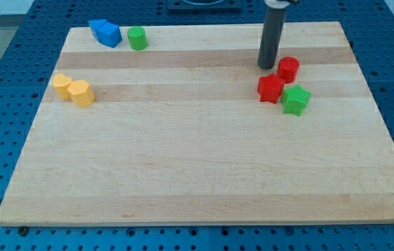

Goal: Push the red circle into the red star

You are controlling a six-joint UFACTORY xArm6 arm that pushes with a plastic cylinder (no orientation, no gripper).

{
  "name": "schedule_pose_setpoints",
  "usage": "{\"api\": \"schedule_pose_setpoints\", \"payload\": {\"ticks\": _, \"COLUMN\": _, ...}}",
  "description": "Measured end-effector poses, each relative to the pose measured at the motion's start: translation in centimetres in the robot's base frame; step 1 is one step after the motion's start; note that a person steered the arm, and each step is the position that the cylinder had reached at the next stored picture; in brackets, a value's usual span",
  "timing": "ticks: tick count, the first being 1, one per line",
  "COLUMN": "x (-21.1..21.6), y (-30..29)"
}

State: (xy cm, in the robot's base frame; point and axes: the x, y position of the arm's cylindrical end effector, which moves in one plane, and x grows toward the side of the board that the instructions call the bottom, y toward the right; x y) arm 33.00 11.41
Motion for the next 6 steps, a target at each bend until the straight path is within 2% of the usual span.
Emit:
{"api": "schedule_pose_setpoints", "payload": {"ticks": 1, "x": -1.4, "y": 2.9}}
{"api": "schedule_pose_setpoints", "payload": {"ticks": 2, "x": -4.6, "y": 10.8}}
{"api": "schedule_pose_setpoints", "payload": {"ticks": 3, "x": -0.5, "y": 8.7}}
{"api": "schedule_pose_setpoints", "payload": {"ticks": 4, "x": -0.6, "y": 6.4}}
{"api": "schedule_pose_setpoints", "payload": {"ticks": 5, "x": 4.4, "y": 0.5}}
{"api": "schedule_pose_setpoints", "payload": {"ticks": 6, "x": -0.7, "y": 4.4}}
